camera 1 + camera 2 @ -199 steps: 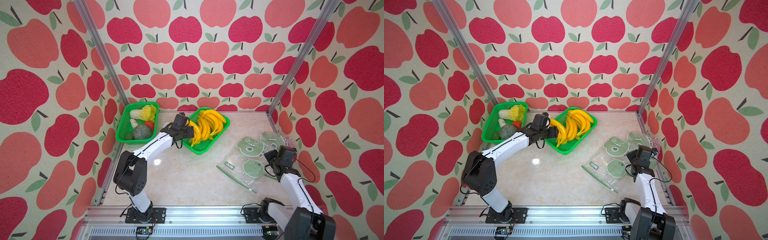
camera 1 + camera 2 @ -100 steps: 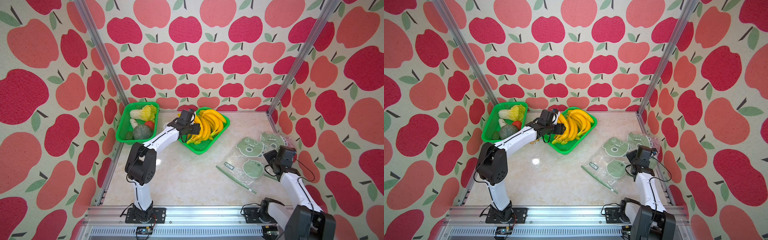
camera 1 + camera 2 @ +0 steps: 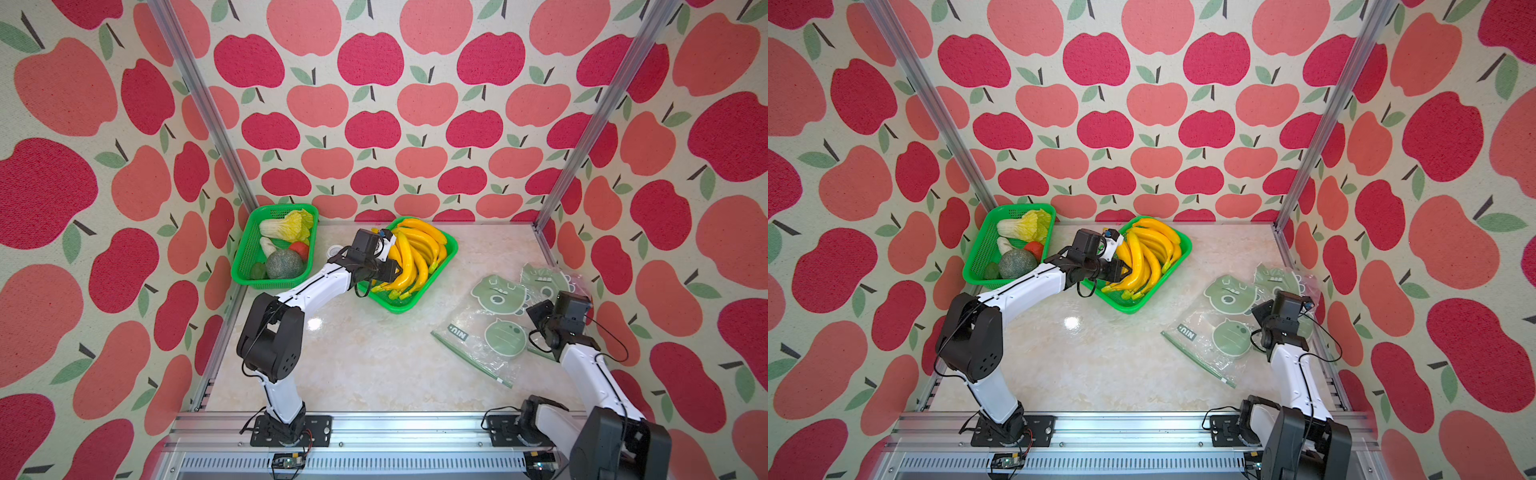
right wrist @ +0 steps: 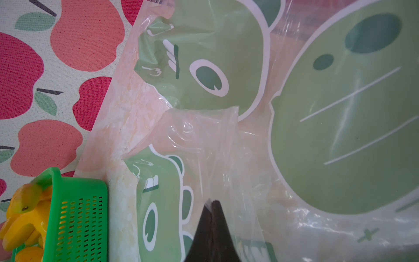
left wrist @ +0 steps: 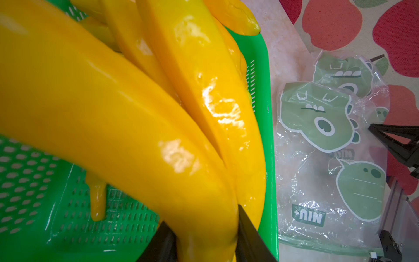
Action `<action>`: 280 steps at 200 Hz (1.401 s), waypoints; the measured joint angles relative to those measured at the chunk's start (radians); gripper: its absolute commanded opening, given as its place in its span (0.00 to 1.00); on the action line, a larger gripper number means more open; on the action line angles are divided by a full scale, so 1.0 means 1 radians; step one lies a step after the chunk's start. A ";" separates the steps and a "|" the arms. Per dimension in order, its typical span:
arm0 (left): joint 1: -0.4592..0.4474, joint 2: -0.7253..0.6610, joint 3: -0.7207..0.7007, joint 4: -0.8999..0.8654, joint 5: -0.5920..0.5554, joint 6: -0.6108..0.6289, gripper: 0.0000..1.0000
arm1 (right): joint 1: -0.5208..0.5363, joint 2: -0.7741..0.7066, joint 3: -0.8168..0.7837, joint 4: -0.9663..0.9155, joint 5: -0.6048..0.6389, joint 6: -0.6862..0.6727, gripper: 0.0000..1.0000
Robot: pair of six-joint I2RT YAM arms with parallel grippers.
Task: Open the zip-top bag and take out the banana
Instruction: Adjust the banana in the basket, then place the zipper food storage bag in the zipper food storage bag.
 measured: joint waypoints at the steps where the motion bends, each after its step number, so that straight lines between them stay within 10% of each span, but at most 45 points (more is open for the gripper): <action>1: 0.001 -0.001 0.000 0.000 0.000 0.000 0.46 | 0.000 0.000 0.000 0.000 0.000 0.000 0.04; 115: 0.000 -0.158 -0.027 -0.027 -0.169 0.023 0.74 | 0.000 0.053 0.121 -0.028 -0.015 -0.084 0.04; 219: -0.065 -0.439 -0.247 0.024 -0.275 0.068 0.75 | -0.094 0.386 0.703 -0.331 0.061 -0.392 0.04; 280: -0.048 -0.558 -0.348 0.053 -0.314 0.084 0.76 | -0.108 0.527 0.780 -0.434 0.337 -0.467 0.41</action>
